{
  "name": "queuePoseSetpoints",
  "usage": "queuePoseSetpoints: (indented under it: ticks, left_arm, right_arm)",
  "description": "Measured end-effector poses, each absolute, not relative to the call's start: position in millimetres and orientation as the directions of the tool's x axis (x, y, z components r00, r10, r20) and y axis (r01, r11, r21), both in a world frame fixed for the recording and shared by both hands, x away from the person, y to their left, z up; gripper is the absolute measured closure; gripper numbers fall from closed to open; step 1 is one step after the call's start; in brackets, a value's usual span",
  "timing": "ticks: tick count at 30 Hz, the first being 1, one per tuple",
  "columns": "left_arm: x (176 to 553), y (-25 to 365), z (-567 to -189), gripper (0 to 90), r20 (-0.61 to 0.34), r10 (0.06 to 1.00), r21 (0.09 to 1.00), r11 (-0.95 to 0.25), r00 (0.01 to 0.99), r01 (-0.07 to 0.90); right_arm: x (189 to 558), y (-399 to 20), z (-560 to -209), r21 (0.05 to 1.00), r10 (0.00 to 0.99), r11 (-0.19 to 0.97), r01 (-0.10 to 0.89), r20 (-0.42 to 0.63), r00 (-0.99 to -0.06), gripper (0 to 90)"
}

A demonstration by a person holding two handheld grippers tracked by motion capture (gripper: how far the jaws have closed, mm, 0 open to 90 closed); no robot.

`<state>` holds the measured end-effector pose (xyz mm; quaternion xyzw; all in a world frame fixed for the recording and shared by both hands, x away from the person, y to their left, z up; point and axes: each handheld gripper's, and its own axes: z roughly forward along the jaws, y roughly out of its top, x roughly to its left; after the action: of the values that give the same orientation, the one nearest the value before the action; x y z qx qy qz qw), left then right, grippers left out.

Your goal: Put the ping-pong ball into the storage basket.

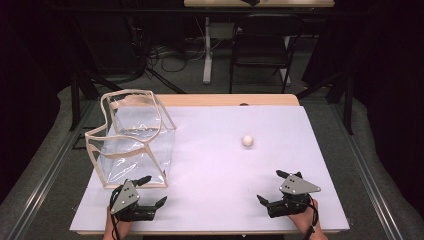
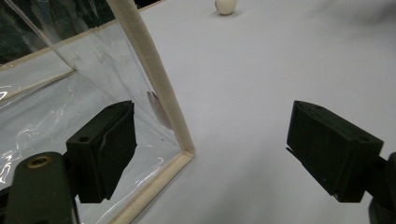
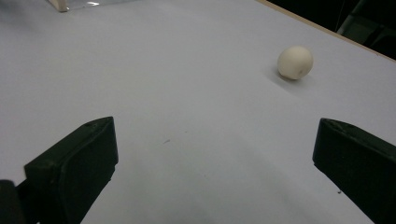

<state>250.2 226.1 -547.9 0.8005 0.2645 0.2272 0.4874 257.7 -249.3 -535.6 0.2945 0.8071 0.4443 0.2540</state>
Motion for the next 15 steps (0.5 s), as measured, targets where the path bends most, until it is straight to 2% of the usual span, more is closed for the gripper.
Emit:
queuePoseSetpoints:
  ticks: [15]
  left_arm:
    - [251.9,223.8,-549.1,16.0,0.099,0.642,0.9,-0.383,0.76,0.207]
  right_arm:
    - [264.8,-248.9,-536.2,0.864,0.699,0.433,0.258,-0.141,-0.702,0.0]
